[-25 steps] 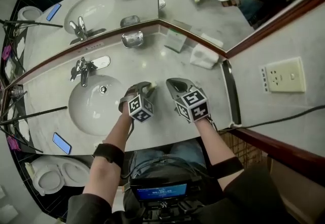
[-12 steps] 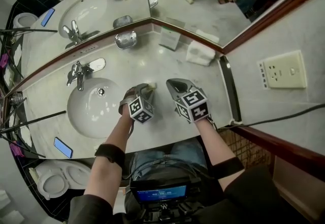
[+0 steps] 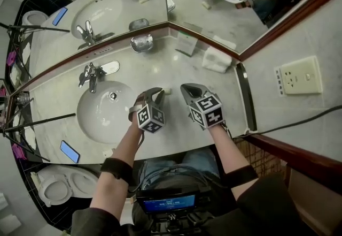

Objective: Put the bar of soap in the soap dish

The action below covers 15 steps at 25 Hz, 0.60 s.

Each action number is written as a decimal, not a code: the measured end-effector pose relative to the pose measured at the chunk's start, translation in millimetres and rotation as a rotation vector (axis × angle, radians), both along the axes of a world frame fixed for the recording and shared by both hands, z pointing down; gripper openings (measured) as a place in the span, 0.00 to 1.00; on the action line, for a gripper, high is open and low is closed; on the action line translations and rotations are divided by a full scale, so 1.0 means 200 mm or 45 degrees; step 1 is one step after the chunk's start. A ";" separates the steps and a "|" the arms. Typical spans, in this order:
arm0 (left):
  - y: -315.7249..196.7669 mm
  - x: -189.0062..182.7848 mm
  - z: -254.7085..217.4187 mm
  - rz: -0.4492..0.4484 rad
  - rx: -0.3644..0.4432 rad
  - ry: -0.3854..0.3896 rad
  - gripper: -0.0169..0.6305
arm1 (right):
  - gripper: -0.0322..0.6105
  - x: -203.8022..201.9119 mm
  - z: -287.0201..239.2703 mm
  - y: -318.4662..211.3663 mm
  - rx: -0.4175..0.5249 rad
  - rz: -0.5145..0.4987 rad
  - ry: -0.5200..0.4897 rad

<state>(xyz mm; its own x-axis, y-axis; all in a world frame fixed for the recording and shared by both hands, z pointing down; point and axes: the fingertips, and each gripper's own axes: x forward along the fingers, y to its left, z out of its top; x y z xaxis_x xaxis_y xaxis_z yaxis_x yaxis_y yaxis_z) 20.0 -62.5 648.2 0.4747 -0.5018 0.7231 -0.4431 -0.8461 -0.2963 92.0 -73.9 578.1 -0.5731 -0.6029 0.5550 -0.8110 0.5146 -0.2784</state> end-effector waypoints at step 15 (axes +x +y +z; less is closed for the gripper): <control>0.06 -0.39 -0.72 -0.452 -0.012 0.624 0.03 | 0.08 -0.19 -0.26 0.05 0.091 -0.065 0.006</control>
<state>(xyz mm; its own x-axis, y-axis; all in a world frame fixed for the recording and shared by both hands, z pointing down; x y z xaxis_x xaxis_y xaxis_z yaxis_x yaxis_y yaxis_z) -57.9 -49.9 504.9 0.5588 -0.6848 0.4677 -0.7815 -0.6235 0.0208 54.3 -63.2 526.6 -0.6020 -0.6109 0.5143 -0.7841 0.5741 -0.2359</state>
